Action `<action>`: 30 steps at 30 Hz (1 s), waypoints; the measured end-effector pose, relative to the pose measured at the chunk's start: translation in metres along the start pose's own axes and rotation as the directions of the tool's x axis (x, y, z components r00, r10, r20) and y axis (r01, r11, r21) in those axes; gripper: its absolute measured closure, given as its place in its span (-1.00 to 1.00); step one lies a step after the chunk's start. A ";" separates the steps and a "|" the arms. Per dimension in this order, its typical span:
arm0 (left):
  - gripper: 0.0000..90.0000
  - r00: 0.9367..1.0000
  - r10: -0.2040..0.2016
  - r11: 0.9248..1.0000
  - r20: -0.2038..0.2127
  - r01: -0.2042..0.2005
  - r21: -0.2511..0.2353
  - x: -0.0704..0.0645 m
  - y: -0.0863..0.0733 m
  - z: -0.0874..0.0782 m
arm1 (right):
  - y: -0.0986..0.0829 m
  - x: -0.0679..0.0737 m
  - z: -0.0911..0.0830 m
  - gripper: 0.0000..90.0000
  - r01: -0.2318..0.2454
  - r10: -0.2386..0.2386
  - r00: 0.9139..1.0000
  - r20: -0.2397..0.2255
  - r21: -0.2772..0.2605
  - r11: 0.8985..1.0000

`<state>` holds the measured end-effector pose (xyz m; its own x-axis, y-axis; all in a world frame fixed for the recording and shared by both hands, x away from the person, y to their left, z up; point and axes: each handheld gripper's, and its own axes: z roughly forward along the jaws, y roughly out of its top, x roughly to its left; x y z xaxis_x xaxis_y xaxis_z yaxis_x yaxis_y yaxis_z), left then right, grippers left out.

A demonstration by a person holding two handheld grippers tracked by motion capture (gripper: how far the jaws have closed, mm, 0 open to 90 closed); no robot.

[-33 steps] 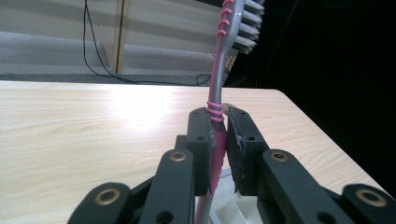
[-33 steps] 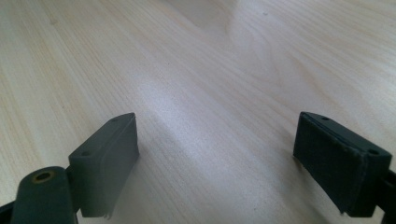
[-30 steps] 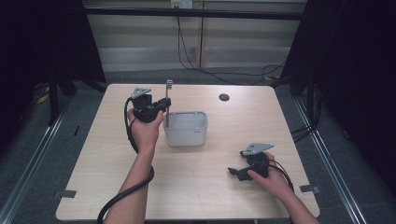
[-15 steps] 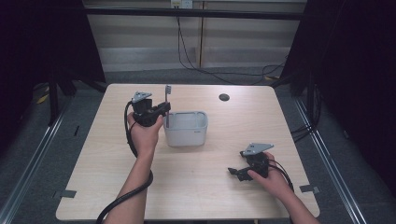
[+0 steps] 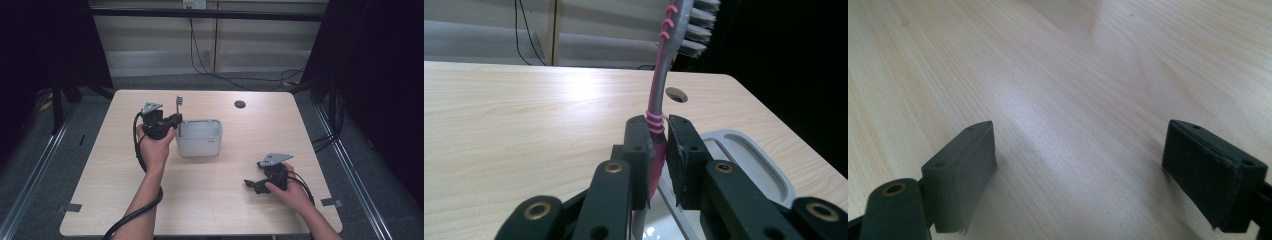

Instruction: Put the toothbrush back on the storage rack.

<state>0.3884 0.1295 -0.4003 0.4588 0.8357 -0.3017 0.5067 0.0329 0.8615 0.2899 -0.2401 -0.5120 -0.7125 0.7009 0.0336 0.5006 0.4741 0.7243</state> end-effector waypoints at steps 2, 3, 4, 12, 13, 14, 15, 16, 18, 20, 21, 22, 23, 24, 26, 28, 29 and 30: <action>0.77 1.000 0.003 1.000 -0.001 -0.003 0.002 0.000 -0.001 0.000 | 0.000 0.000 0.000 -0.70 0.000 0.000 1.000 0.000 0.000 1.000; 0.77 1.000 0.008 1.000 0.000 -0.008 0.005 0.000 -0.002 -0.001 | 0.000 0.000 0.000 -0.70 0.000 0.000 1.000 0.000 0.000 1.000; 0.77 1.000 0.008 1.000 0.000 -0.008 0.005 -0.001 -0.003 -0.001 | 0.000 0.000 0.000 -0.70 0.000 0.000 1.000 0.000 0.000 1.000; 0.76 1.000 0.012 1.000 -0.004 -0.012 0.016 0.000 -0.007 -0.002 | 0.000 0.000 0.000 -0.70 0.000 0.000 1.000 0.000 0.000 1.000; 0.76 1.000 0.013 1.000 -0.004 -0.013 0.020 -0.001 -0.007 -0.002 | 0.000 0.000 0.000 -0.70 0.000 0.000 1.000 0.000 0.000 1.000; 0.76 1.000 0.015 1.000 -0.004 -0.014 0.022 -0.001 -0.008 -0.002 | 0.000 0.000 0.000 -0.70 0.000 0.000 1.000 0.000 0.000 1.000; 0.76 1.000 0.016 1.000 -0.004 -0.016 0.023 -0.001 -0.008 -0.002 | 0.000 0.000 0.000 -0.70 0.000 0.000 1.000 0.000 0.000 1.000; 0.76 1.000 0.016 1.000 -0.004 -0.016 0.023 -0.001 -0.008 -0.002 | 0.000 0.000 0.000 -0.70 0.000 0.000 1.000 0.000 0.000 1.000; 0.76 1.000 0.020 0.999 0.000 -0.020 0.028 -0.002 -0.009 -0.001 | 0.000 0.000 0.000 -0.70 0.000 0.000 1.000 0.000 0.000 1.000; 0.76 1.000 0.021 0.999 0.001 -0.021 0.029 -0.002 -0.010 -0.001 | 0.000 0.000 0.000 -0.70 0.000 0.000 1.000 0.000 0.000 1.000; 0.76 1.000 0.023 0.999 0.001 -0.023 0.034 -0.002 -0.011 -0.001 | 0.000 0.000 0.000 -0.70 0.000 0.000 1.000 0.000 0.000 1.000; 0.76 1.000 0.024 0.999 -0.002 -0.024 0.035 -0.002 -0.012 0.000 | 0.000 0.000 0.000 -0.70 0.000 0.000 1.000 0.000 0.000 1.000; 0.76 1.000 0.022 0.999 -0.002 -0.022 0.036 -0.002 -0.013 0.000 | 0.000 0.000 0.000 -0.70 0.000 0.000 1.000 0.000 0.000 1.000; 0.76 1.000 0.024 0.999 -0.003 -0.024 0.038 -0.002 -0.014 0.000 | 0.000 0.000 0.000 -0.70 0.000 0.000 1.000 0.000 0.000 1.000; 0.76 1.000 0.024 0.999 -0.002 -0.024 0.040 -0.002 -0.014 0.000 | 0.000 0.000 0.000 -0.70 0.000 0.000 1.000 0.000 0.000 1.000; 0.76 1.000 0.020 0.999 -0.001 -0.020 0.040 -0.002 -0.015 0.000 | 0.000 0.000 0.000 -0.70 0.000 0.000 1.000 0.000 0.000 1.000; 0.76 1.000 0.020 0.999 0.000 -0.020 0.042 -0.002 -0.016 0.000 | 0.000 0.000 0.000 -0.70 0.001 -0.001 1.000 0.000 0.000 1.000; 0.76 1.000 0.022 0.999 0.001 -0.022 0.041 -0.002 -0.017 0.000 | 0.000 0.000 0.000 -0.70 0.000 0.000 1.000 0.000 0.000 1.000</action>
<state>0.3794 0.1272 -0.4141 0.4704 0.8357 -0.2832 0.5264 -0.0081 0.8502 0.2900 -0.2401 -0.5121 -0.7125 0.7008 0.0333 0.5005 0.4744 0.7242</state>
